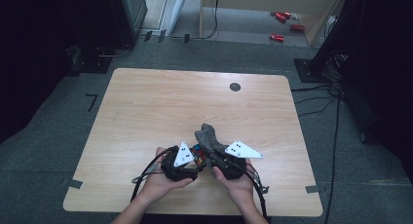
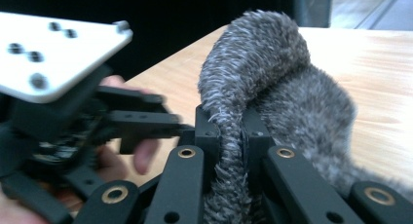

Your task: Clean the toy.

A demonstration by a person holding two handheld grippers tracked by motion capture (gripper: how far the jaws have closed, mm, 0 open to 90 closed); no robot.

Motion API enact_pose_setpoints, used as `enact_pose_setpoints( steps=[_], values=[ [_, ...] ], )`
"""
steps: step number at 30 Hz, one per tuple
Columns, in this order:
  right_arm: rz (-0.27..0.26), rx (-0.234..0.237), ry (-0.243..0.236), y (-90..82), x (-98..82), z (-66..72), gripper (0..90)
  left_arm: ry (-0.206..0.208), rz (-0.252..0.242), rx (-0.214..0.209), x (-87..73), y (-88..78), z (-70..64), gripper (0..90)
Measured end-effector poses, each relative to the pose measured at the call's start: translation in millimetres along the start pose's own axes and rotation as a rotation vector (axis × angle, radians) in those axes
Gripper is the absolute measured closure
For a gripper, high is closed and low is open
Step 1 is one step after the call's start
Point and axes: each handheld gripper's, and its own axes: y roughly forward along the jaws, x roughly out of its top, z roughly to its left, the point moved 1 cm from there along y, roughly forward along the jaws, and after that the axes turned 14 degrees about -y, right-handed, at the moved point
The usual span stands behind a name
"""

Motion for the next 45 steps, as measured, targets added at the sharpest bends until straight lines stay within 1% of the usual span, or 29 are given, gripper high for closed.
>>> enact_pose_setpoints(
  steps=[1,4,5,6,8,10,12,13,14,17,20,21,22,23,27,29,30,31,33,34,35,36,38,39,40,41,42,44,45],
  values=[
    [0.003,-0.019,0.005,-1.3,-0.4,-2.7,82.9,-0.006,-0.002,0.002,0.3,-0.9,1.7,35.7],
    [0.009,-0.033,0.012,-2.5,-0.9,-4.3,83.0,-0.036,-0.006,0.005,0.0,-1.2,5.1,35.6],
    [0.014,-0.022,0.000,-1.2,-0.1,0.8,82.9,-0.045,-0.009,0.003,-0.8,-0.3,4.4,35.6],
    [0.014,-0.022,0.000,-1.2,-0.1,0.8,82.9,-0.046,-0.009,0.007,-1.6,0.8,3.1,35.6],
    [0.016,0.008,-0.024,2.3,1.0,9.5,82.8,-0.041,-0.003,0.006,-2.4,2.6,0.6,35.6],
    [0.015,0.002,-0.060,4.7,1.7,14.5,82.7,-0.039,-0.006,0.003,-2.3,2.3,-0.6,35.6],
    [0.005,0.004,-0.048,4.0,2.1,10.5,82.2,-0.042,-0.011,0.001,-1.9,1.0,-0.5,35.6],
    [0.004,-0.021,-0.019,1.4,1.4,2.2,82.3,-0.039,-0.015,0.006,-1.7,0.3,-0.1,35.6],
    [0.004,-0.021,-0.019,1.4,1.4,2.2,82.3,-0.039,-0.016,0.009,-1.6,-0.1,0.5,35.6],
    [0.015,-0.039,0.020,-1.8,-0.5,-5.9,82.7,-0.059,-0.014,0.013,-2.1,0.3,3.6,35.6],
    [0.025,-0.010,0.008,0.2,0.2,2.0,82.8,-0.053,-0.007,0.008,-3.4,2.9,0.8,35.7],
    [0.022,0.006,0.000,2.1,0.9,6.1,82.7,-0.047,-0.004,0.002,-3.7,3.4,-0.8,35.6],
    [0.022,0.022,-0.026,4.8,2.4,13.2,82.6,-0.040,-0.002,-0.001,-4.1,3.9,-2.5,35.6],
    [0.021,0.020,-0.032,5.4,3.0,14.5,82.6,-0.036,-0.004,-0.003,-4.2,4.2,-3.9,35.6],
    [0.014,0.002,-0.014,3.6,3.0,7.5,82.6,-0.047,-0.013,-0.008,-3.1,2.7,-2.6,35.6],
    [0.018,-0.030,0.012,0.4,1.5,-1.2,82.8,-0.054,-0.016,-0.002,-2.7,1.2,0.3,35.6],
    [0.018,-0.035,0.021,-0.7,0.8,-3.5,82.9,-0.059,-0.018,0.000,-2.7,0.9,1.4,35.6],
    [0.018,-0.031,0.029,-1.3,0.6,-3.7,82.9,-0.060,-0.019,0.002,-2.6,0.9,2.4,35.6],
    [0.022,-0.017,0.013,0.0,1.2,1.7,83.0,-0.066,-0.017,0.002,-2.9,1.8,2.3,35.6],
    [0.018,-0.001,0.000,1.9,1.9,5.7,83.0,-0.060,-0.012,0.002,-3.1,2.2,2.0,35.6],
    [0.019,0.031,-0.021,5.2,3.3,14.4,82.8,-0.058,-0.010,0.000,-3.5,2.6,0.9,35.6],
    [0.019,0.039,-0.025,6.0,4.3,17.1,82.7,-0.057,-0.013,-0.002,-3.8,3.0,-0.4,35.6],
    [0.010,0.054,-0.004,5.6,6.2,16.0,82.6,-0.061,-0.022,-0.015,-3.6,2.4,-2.1,35.6],
    [0.002,0.053,0.011,4.6,6.8,13.0,82.7,-0.064,-0.027,-0.019,-3.1,2.0,-2.3,35.6],
    [0.002,0.053,0.011,4.6,6.8,13.0,82.7,-0.062,-0.032,-0.017,-2.8,1.6,-2.7,35.6],
    [0.002,0.018,0.022,1.9,6.2,5.1,82.9,-0.060,-0.034,-0.013,-2.7,1.3,-2.7,35.6],
    [0.002,0.018,0.022,1.9,6.2,5.1,82.9,-0.058,-0.033,-0.009,-2.7,1.1,-2.1,35.6],
    [0.006,-0.007,0.052,-0.6,4.4,-2.0,83.0,-0.062,-0.031,-0.001,-2.9,0.9,-0.1,35.6],
    [0.009,-0.006,0.058,-1.3,3.8,-3.0,83.0,-0.063,-0.031,-0.003,-2.8,0.8,0.6,35.6]
  ],
)
